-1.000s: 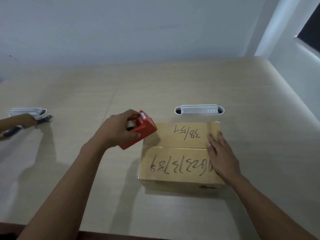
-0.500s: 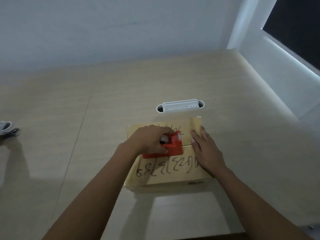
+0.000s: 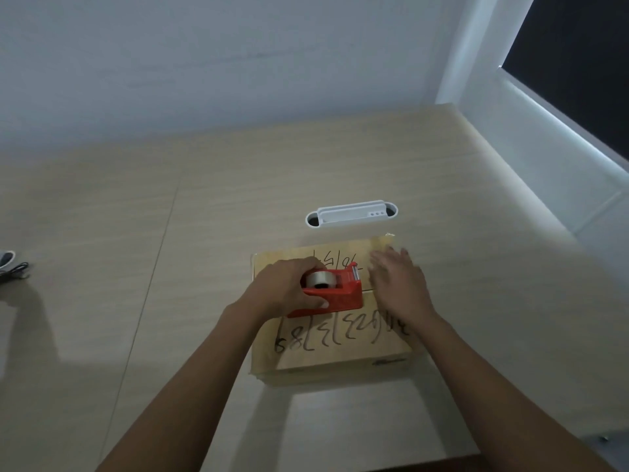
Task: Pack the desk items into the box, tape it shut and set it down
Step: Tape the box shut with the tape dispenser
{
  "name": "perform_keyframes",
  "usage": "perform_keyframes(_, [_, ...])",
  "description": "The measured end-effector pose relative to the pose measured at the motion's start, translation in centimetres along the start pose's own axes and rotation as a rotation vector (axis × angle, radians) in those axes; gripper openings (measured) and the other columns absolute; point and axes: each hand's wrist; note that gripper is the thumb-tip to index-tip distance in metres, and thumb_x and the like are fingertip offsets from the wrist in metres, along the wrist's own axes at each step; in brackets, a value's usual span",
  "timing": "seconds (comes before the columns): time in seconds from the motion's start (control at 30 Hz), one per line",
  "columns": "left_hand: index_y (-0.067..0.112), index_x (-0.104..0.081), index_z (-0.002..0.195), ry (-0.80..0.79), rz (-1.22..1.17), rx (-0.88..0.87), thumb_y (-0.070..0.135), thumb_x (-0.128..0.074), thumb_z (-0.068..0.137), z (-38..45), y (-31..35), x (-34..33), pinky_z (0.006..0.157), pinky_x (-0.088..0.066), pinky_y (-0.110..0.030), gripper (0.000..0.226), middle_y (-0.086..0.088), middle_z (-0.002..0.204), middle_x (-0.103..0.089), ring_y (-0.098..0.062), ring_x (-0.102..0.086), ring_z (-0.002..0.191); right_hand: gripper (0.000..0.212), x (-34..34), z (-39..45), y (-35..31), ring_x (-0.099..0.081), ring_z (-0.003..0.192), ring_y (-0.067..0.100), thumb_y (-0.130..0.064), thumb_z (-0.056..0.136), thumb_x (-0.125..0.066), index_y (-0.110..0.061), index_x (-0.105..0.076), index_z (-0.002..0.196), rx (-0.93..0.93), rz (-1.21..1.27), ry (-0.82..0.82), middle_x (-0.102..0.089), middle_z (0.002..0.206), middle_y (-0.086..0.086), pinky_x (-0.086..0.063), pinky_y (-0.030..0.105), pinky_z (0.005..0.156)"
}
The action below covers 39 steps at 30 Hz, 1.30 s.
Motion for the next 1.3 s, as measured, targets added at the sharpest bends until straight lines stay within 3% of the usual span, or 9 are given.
perform_keyframes(0.1, [0.036,-0.057,0.118,0.0,-0.007,0.0,0.05,-0.081,0.071,-0.1,-0.1,0.1,0.081,-0.055,-0.035,0.055,0.011,0.11,-0.067,-0.013,-0.061,0.093,0.037,2.5,0.6,-3.7,-0.054,0.125,0.01,-0.055,0.098,-0.045,-0.034,-0.065,0.121,0.021,0.446,-0.117,-0.062,0.132,-0.012,-0.044,0.036,0.101])
perform_keyframes(0.23, [0.037,-0.057,0.116,0.018,-0.005,-0.015,0.052,-0.08,0.07,-0.1,-0.2,0.0,0.078,-0.054,-0.034,0.054,0.012,0.107,-0.067,-0.013,-0.061,0.092,0.029,4.2,1.5,-5.1,-0.064,0.103,0.006,-0.054,0.093,-0.058,-0.029,-0.072,0.097,0.117,0.303,-0.379,-0.071,0.104,-0.014,-0.052,0.038,0.095])
perform_keyframes(0.4, [0.036,-0.056,0.118,0.02,-0.02,-0.004,0.053,-0.081,0.07,-0.2,-0.1,-0.2,0.079,-0.055,-0.034,0.057,0.011,0.109,-0.067,-0.013,-0.061,0.092,0.029,4.9,3.0,-5.7,-0.065,0.087,0.013,-0.05,0.09,-0.064,-0.023,-0.07,0.084,0.165,0.133,-0.534,-0.07,0.087,-0.009,-0.052,0.038,0.084])
perform_keyframes(0.6, [0.028,-0.056,0.12,-0.007,0.009,0.068,0.053,-0.083,0.069,-0.3,0.2,-0.1,0.079,-0.056,-0.034,0.063,0.004,0.112,-0.067,-0.017,-0.062,0.093,0.031,5.2,3.6,-6.9,-0.071,0.092,0.027,-0.044,0.088,-0.071,-0.013,-0.069,0.083,0.067,0.12,-0.626,-0.073,0.088,0.003,-0.059,0.045,0.087])
perform_keyframes(0.87, [0.027,-0.057,0.119,0.005,0.026,0.077,0.051,-0.082,0.071,-0.2,0.5,-0.1,0.076,-0.052,-0.029,0.059,0.004,0.111,-0.067,-0.017,-0.061,0.093,0.034,5.4,4.0,-7.9,-0.072,0.083,0.027,-0.042,0.091,-0.068,-0.016,-0.063,0.07,0.017,0.061,-0.64,-0.068,0.079,0.006,-0.061,0.044,0.082])
perform_keyframes(1.0, [0.029,-0.058,0.118,0.014,0.054,0.057,0.052,-0.081,0.071,0.0,0.4,-0.1,0.079,-0.055,-0.033,0.057,0.006,0.11,-0.067,-0.015,-0.061,0.092,0.041,6.0,3.9,-8.1,-0.062,0.073,0.034,-0.039,0.095,-0.062,-0.014,-0.052,0.064,0.094,-0.045,-0.598,-0.055,0.07,0.006,-0.048,0.033,0.068])
perform_keyframes(1.07, [0.03,-0.059,0.116,0.015,0.07,0.059,0.054,-0.08,0.071,0.0,0.3,0.0,0.079,-0.056,-0.035,0.055,0.007,0.107,-0.068,-0.015,-0.062,0.09,0.039,7.5,3.9,-8.1,-0.067,0.082,0.04,-0.039,0.097,-0.058,-0.01,-0.053,0.071,0.101,-0.004,-0.55,-0.058,0.076,0.008,-0.053,0.035,0.072])
perform_keyframes(1.13, [0.031,-0.06,0.114,0.02,0.085,0.074,0.055,-0.079,0.071,-0.2,0.2,0.5,0.08,-0.056,-0.035,0.054,0.008,0.104,-0.068,-0.014,-0.062,0.09,0.038,9.6,3.9,-7.6,-0.072,0.085,0.032,-0.037,0.099,-0.056,-0.005,-0.056,0.078,0.041,0.128,-0.526,-0.068,0.092,0.008,-0.06,0.043,0.079])
perform_keyframes(1.3, [0.037,-0.06,0.11,0.043,0.302,0.093,0.063,-0.073,0.067,-1.2,-0.7,4.5,0.079,-0.056,-0.037,0.052,0.013,0.099,-0.068,-0.013,-0.064,0.09,0.028,13.2,2.6,-4.2,-0.072,0.088,0.029,-0.028,0.102,-0.053,-0.004,-0.056,0.087,-0.112,0.267,-0.532,-0.071,0.1,0.017,-0.062,0.037,0.071])
Point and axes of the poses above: each hand's wrist, its own z-axis towards the middle knuckle, its own x-axis out of the back of the hand, y = z × x
